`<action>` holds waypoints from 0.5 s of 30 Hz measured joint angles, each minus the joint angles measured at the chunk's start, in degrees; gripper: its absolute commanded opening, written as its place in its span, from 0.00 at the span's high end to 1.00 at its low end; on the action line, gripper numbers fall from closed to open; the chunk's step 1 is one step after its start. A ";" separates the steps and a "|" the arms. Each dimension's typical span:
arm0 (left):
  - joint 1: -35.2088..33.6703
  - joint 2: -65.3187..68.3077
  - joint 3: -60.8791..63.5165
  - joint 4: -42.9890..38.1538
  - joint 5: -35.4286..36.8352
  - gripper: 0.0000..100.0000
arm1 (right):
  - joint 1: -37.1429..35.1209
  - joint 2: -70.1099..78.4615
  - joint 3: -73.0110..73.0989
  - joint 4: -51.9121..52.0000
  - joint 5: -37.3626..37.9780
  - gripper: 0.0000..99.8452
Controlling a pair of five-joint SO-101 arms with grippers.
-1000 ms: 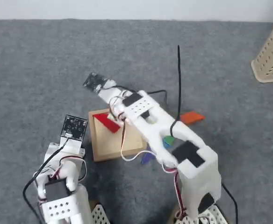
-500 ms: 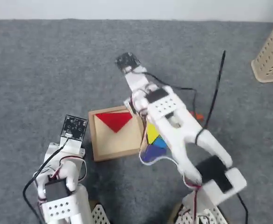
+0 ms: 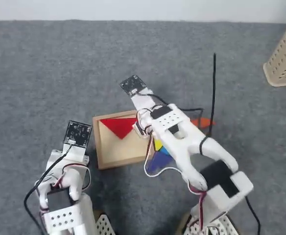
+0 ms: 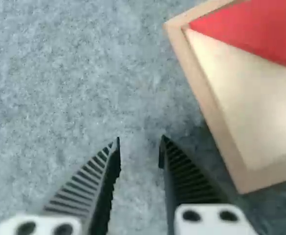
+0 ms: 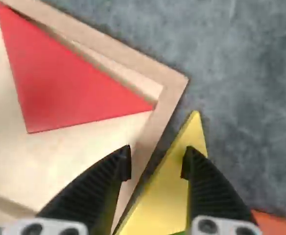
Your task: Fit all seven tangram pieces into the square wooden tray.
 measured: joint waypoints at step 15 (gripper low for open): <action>0.00 0.00 0.00 0.00 0.00 0.88 | 0.26 5.45 -6.95 0.97 -0.09 0.99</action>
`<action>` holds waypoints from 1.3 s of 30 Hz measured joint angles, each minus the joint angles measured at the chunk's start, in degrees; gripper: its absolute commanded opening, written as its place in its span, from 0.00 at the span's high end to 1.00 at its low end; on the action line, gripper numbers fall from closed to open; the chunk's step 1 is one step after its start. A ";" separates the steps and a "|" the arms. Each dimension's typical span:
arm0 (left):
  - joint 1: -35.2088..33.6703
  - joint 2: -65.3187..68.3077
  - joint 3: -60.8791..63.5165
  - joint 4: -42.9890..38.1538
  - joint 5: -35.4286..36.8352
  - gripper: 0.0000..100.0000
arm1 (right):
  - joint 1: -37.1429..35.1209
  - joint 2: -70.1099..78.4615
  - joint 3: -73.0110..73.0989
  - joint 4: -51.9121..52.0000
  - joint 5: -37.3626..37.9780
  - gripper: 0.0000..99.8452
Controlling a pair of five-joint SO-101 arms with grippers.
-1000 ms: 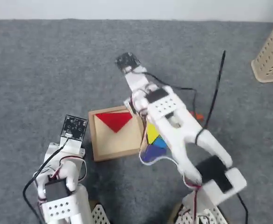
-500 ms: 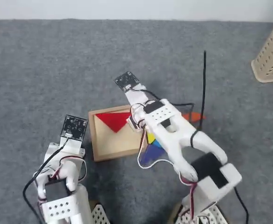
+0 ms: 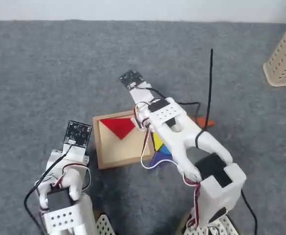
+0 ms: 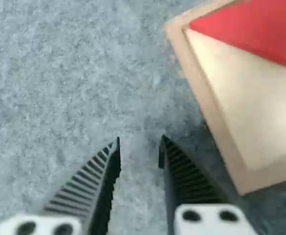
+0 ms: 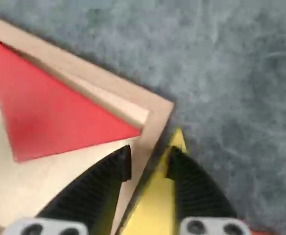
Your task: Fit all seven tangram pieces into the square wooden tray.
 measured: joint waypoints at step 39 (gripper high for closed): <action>0.00 0.00 0.00 0.00 0.00 0.88 | 14.15 6.59 -10.20 5.98 -11.60 0.99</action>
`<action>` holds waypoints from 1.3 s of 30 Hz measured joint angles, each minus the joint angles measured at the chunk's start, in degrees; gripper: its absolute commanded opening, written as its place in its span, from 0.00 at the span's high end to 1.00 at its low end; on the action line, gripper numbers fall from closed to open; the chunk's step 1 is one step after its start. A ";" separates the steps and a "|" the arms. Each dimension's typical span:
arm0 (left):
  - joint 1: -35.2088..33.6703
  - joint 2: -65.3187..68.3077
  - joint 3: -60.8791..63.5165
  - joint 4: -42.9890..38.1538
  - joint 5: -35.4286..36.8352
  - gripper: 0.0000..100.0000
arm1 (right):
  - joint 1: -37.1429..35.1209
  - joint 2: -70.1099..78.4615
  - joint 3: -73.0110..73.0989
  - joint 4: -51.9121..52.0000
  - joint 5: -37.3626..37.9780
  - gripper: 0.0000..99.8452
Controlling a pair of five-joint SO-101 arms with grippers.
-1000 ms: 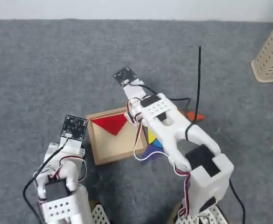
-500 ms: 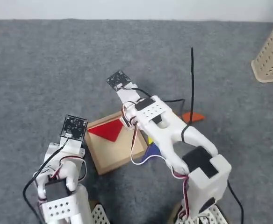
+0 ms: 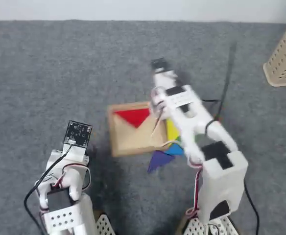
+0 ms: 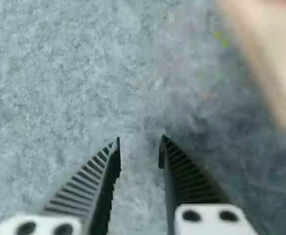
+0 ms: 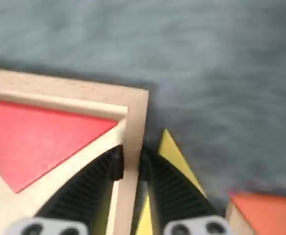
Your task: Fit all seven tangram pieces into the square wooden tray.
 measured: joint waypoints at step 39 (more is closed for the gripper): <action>0.00 0.00 0.00 0.00 0.00 0.88 | 5.54 -10.90 3.16 10.46 -0.18 0.86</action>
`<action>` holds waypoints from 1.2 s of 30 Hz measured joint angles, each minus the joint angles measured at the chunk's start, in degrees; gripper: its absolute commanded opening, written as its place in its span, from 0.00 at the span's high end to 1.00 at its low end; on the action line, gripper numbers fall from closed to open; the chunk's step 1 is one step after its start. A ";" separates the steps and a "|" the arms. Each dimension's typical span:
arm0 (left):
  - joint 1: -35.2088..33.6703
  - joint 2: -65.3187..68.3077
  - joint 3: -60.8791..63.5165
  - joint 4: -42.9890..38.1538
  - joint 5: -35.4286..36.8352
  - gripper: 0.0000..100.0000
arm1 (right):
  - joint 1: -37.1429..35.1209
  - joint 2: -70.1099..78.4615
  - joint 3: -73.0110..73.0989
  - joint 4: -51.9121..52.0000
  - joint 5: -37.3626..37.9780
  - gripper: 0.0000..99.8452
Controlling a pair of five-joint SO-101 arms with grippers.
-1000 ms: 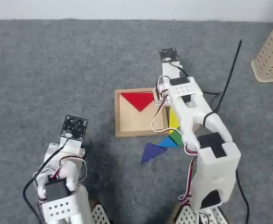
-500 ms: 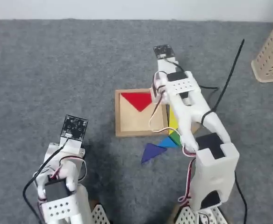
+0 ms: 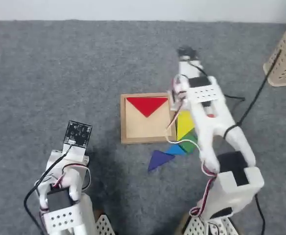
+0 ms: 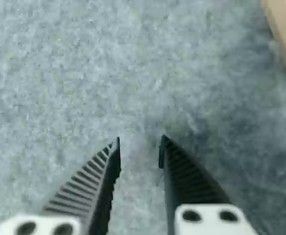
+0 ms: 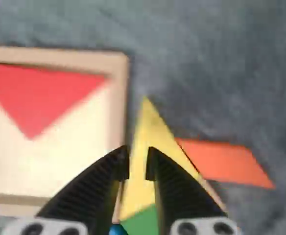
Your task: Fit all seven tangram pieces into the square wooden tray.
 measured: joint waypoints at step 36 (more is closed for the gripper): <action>0.00 0.00 0.00 0.00 0.00 0.88 | -0.97 7.12 2.02 -4.48 11.69 0.72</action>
